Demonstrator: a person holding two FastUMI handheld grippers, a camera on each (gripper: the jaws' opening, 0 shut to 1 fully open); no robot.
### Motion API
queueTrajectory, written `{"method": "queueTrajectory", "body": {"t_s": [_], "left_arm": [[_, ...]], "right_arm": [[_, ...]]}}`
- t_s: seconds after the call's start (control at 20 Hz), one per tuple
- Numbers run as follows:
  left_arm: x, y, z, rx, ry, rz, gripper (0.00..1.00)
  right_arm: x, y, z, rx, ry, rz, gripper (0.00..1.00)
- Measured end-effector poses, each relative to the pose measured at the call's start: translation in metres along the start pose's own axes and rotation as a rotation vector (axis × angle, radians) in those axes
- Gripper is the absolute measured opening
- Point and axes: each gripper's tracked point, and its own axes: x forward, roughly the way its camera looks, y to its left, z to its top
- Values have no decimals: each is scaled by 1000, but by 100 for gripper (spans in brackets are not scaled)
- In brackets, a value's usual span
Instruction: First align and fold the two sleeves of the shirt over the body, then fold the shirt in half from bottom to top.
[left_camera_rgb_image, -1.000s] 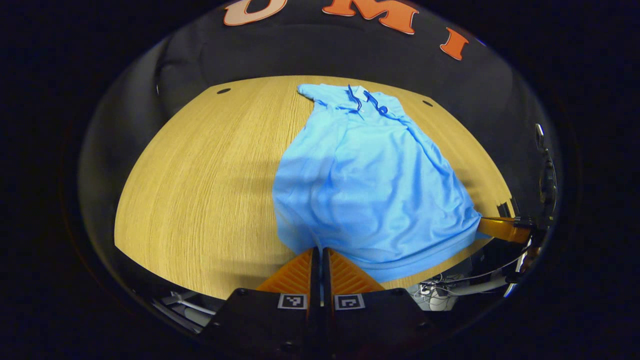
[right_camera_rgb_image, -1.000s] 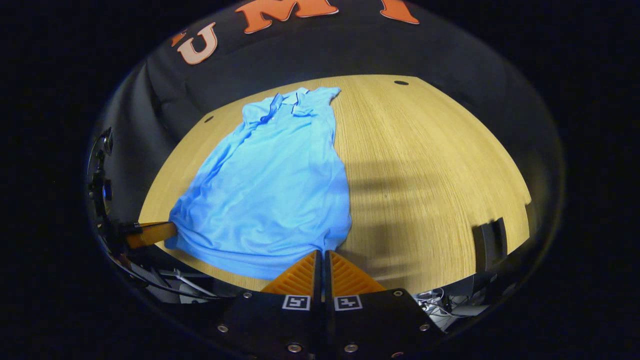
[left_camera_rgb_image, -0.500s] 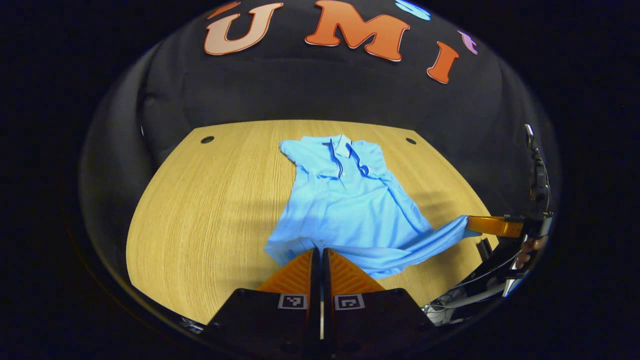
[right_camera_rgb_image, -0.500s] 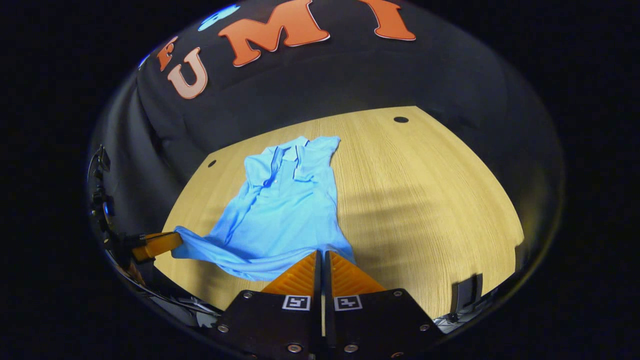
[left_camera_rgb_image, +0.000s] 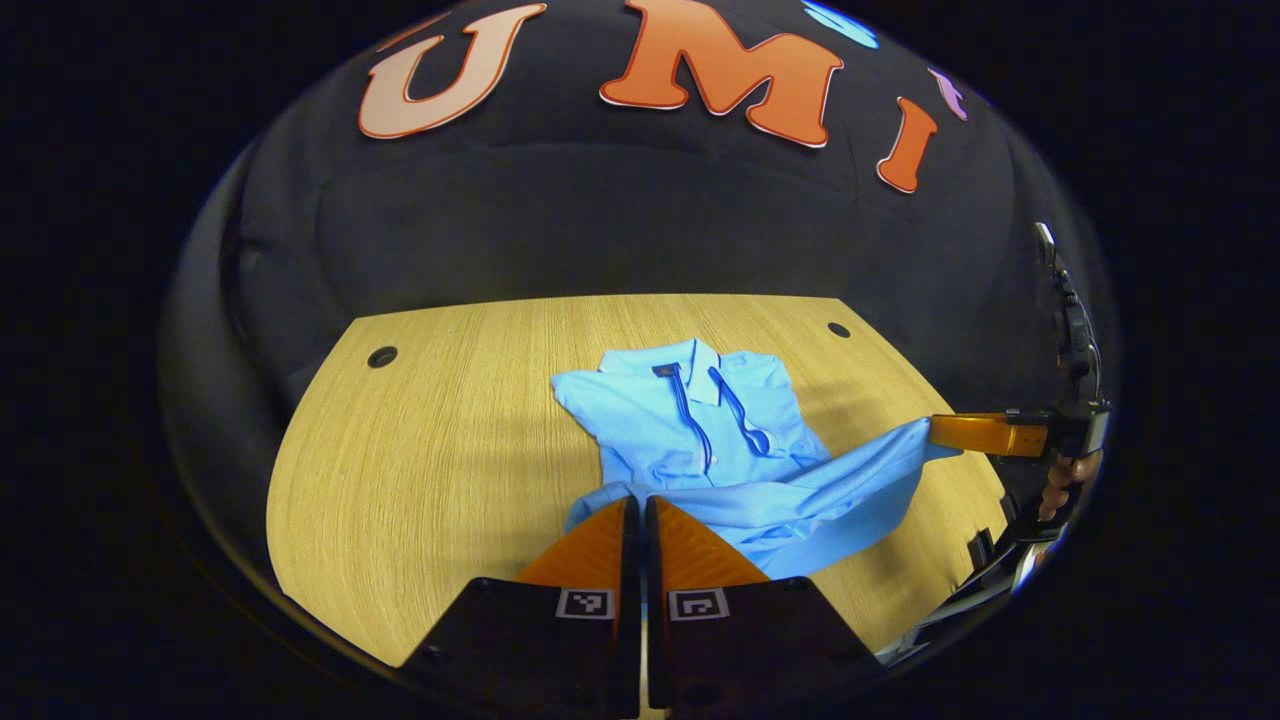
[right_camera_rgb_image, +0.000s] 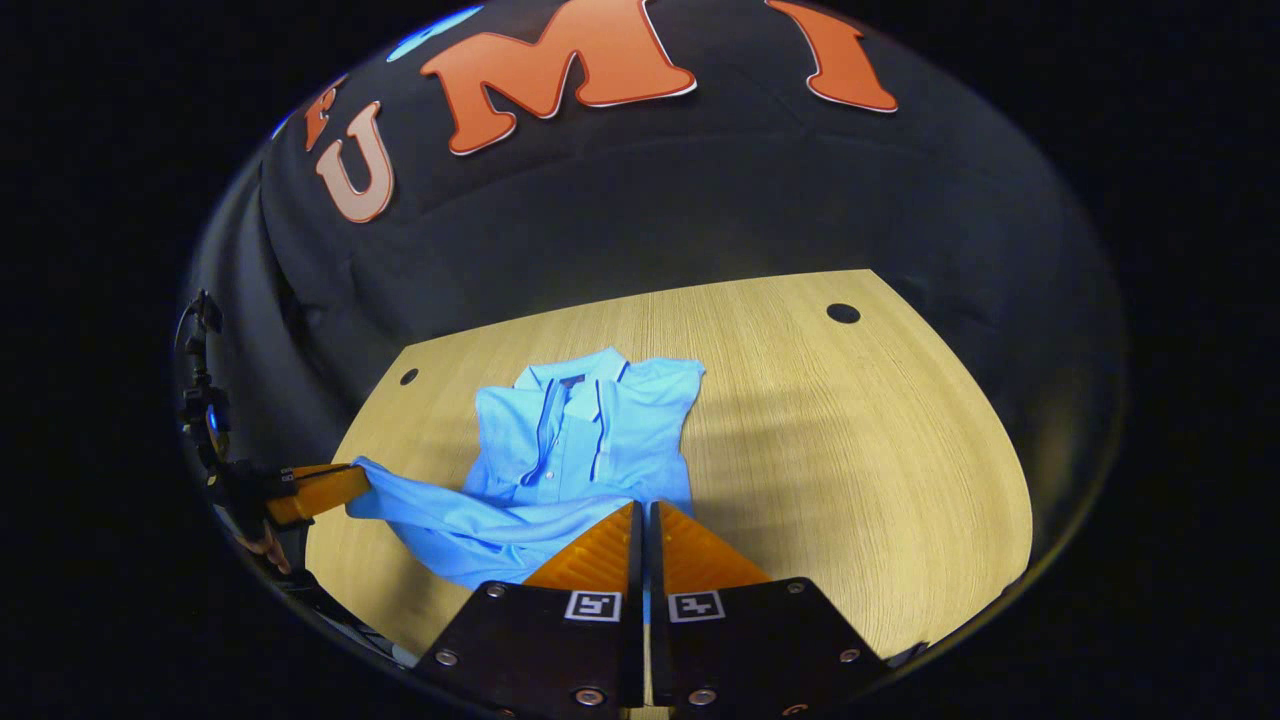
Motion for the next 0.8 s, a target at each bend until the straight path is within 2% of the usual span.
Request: {"method": "queueTrajectory", "body": {"t_s": [0.5,0.75,0.8], "left_arm": [[137,59,84,55,-22,7,6],[184,79,104,94,-28,44,7],[189,79,106,112,-36,44,9]], "right_arm": [[119,-25,89,3,-6,-75,3],[173,-23,121,-21,-24,-99,2],[178,-25,124,-25,-34,-118,6]]}}
